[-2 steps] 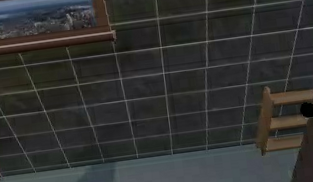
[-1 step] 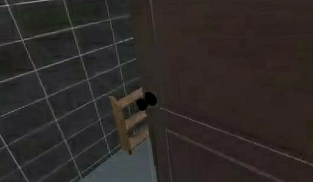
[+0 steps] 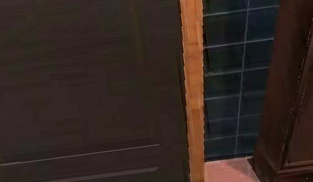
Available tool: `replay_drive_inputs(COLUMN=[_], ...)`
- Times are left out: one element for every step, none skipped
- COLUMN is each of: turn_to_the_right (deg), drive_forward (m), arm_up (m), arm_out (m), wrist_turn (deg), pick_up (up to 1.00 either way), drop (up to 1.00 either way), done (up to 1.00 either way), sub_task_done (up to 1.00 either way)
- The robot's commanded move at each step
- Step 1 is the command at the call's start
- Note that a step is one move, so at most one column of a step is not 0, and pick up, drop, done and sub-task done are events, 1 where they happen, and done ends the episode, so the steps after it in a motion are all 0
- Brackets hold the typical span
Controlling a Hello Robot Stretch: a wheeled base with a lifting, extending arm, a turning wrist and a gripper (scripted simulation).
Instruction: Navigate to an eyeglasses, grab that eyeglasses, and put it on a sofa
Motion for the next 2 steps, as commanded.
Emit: replay_drive_inputs(turn_to_the_right=[45.0,42.0], drive_forward=[0.00,0.00], arm_up=[0.00,0.00], arm_out=[0.00,0.00], wrist_turn=[0.0,0.0], pick_up=[0.00,0.00], drop=[0.00,0.00], done=[0.00,0.00], sub_task_done=[0.00,0.00])
